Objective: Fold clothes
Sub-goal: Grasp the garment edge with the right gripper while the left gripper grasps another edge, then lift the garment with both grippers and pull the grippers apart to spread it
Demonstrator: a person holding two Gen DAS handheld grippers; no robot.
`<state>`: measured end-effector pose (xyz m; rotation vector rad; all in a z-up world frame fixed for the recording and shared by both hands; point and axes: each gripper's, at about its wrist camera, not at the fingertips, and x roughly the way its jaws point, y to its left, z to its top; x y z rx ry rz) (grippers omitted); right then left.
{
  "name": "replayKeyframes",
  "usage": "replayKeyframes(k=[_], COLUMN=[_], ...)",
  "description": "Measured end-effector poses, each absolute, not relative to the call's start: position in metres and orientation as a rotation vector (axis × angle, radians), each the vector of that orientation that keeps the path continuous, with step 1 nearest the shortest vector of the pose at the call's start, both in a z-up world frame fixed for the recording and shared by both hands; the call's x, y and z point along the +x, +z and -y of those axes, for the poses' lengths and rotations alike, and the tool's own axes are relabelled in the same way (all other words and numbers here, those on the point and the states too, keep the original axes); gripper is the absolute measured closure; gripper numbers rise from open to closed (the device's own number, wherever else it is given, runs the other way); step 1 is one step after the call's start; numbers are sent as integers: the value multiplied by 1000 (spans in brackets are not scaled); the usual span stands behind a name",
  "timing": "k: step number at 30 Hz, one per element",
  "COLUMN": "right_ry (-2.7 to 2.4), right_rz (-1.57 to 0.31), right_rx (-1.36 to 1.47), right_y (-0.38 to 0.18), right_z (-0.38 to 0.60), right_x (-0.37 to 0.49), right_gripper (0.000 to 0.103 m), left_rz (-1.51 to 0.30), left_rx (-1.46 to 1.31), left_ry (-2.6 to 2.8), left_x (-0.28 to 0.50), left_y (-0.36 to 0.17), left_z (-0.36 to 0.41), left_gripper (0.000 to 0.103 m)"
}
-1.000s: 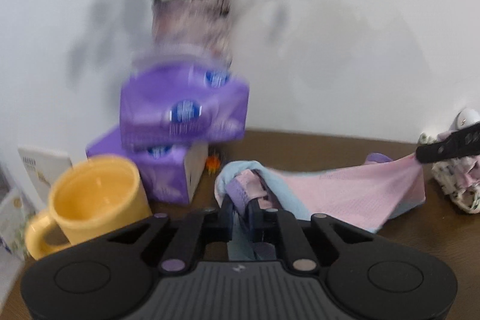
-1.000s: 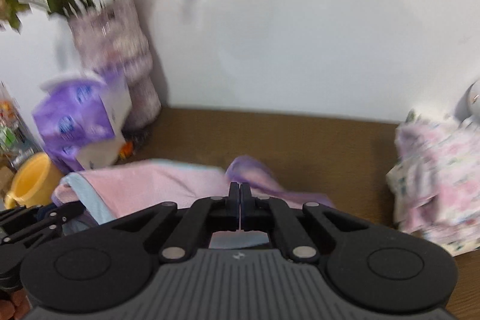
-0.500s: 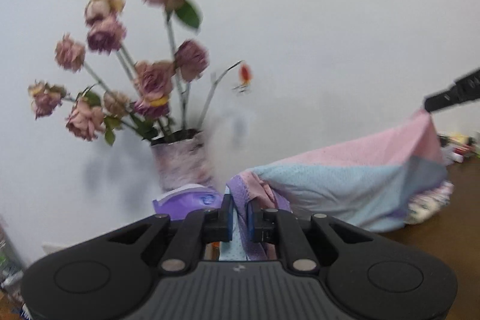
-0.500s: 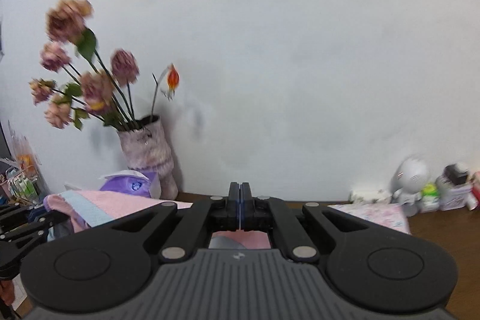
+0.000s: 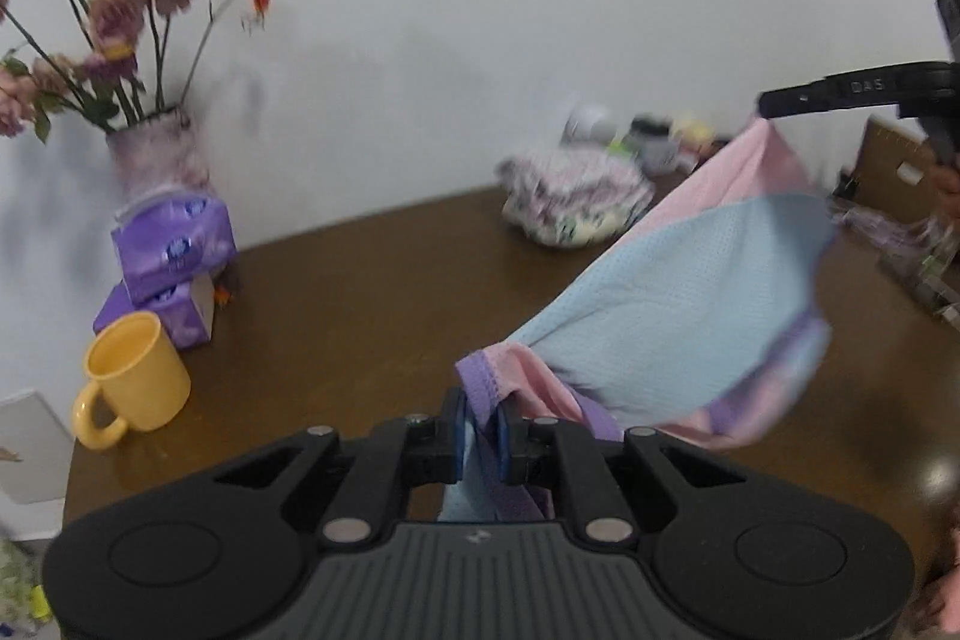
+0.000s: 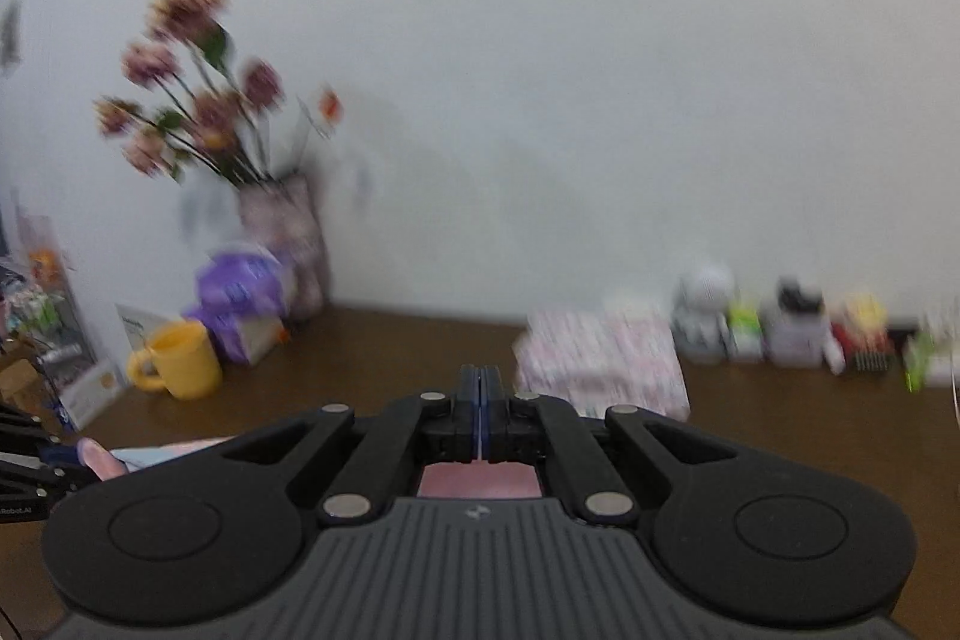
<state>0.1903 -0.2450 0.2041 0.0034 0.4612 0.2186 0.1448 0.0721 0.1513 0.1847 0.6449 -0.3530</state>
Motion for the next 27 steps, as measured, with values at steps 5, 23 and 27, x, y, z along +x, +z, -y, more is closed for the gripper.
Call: replayKeyframes(k=[5,23,27], right_ry=[131,194,249], right_rz=[-589,-696,-727], right_rx=[47,-28,-84], right_y=[147,64,48], right_z=[257,277,270], right_x=[230,233,225], right_gripper=[103,59,56], left_rz=[-736,-815,-878], left_rx=[236,176,158], left_ry=[-219,-426,-389], left_x=[188,200,224], left_y=[106,84,65], left_z=[-60,-23,-10], left_gripper=[87,57,57])
